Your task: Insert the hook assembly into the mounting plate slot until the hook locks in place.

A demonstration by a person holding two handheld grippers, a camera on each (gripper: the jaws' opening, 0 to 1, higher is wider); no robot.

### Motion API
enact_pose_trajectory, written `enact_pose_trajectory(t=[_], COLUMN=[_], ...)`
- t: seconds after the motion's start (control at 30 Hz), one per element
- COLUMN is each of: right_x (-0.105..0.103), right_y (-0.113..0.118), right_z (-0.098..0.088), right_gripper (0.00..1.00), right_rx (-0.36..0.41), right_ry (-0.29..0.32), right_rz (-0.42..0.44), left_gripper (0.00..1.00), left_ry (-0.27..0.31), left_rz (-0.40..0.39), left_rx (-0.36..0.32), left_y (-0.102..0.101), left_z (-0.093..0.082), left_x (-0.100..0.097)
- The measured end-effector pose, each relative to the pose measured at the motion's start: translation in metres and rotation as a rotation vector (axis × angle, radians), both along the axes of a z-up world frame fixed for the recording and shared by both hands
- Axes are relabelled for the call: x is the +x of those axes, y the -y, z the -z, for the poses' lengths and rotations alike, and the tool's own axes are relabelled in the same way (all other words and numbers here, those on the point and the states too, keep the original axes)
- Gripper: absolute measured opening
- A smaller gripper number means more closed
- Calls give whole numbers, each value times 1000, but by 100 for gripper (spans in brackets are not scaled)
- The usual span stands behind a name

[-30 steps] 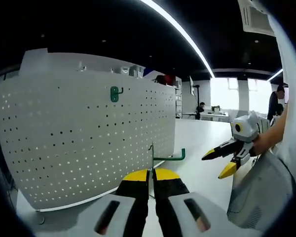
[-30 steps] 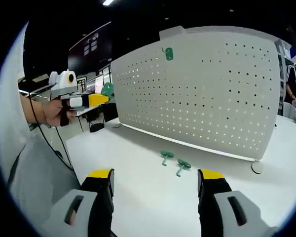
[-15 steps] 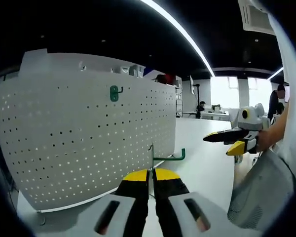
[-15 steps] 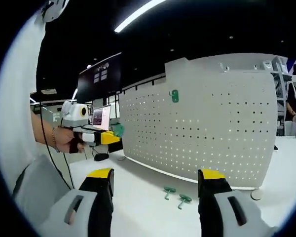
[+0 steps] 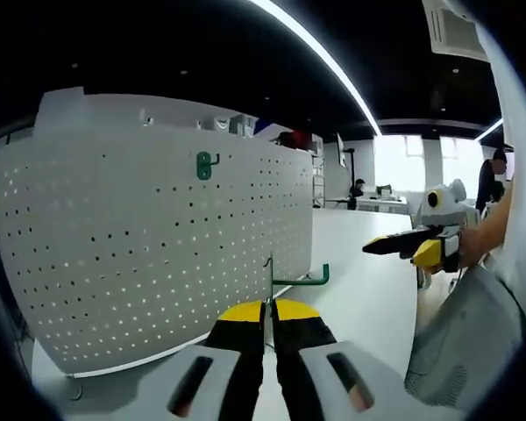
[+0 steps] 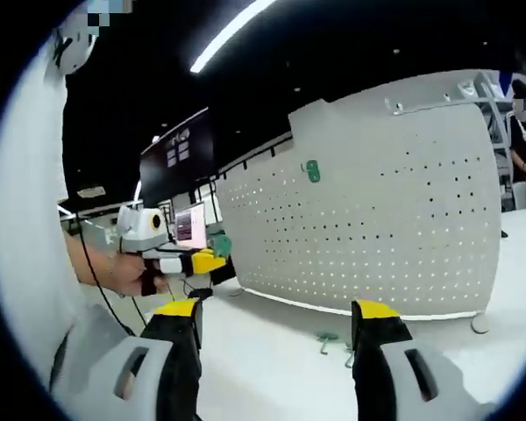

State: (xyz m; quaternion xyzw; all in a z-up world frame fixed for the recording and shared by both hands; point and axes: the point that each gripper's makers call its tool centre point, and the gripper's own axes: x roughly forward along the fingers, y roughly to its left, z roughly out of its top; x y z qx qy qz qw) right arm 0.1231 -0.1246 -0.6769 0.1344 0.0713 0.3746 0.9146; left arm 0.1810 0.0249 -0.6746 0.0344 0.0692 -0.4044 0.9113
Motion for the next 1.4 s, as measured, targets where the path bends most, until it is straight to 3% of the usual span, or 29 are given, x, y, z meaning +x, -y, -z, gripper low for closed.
enact_pose_trajectory(t=[0.07,0.4,1.4], right_x=[0,2,13], right_y=[0,-3,-46], right_z=[-2,-4,-18], right_gripper=[67,66,60], right_rx=[36,39,78], right_ry=[-16,-14,17], right_rz=[-5,-12,-50], left_gripper=[2,2,2], left_ry=[1,3,2], left_rz=[-2,-6,26], left_rx=[-1,2,-41], left_y=[0,0,23], left_z=[-1,-1,-9], left_x=[0,1,-7])
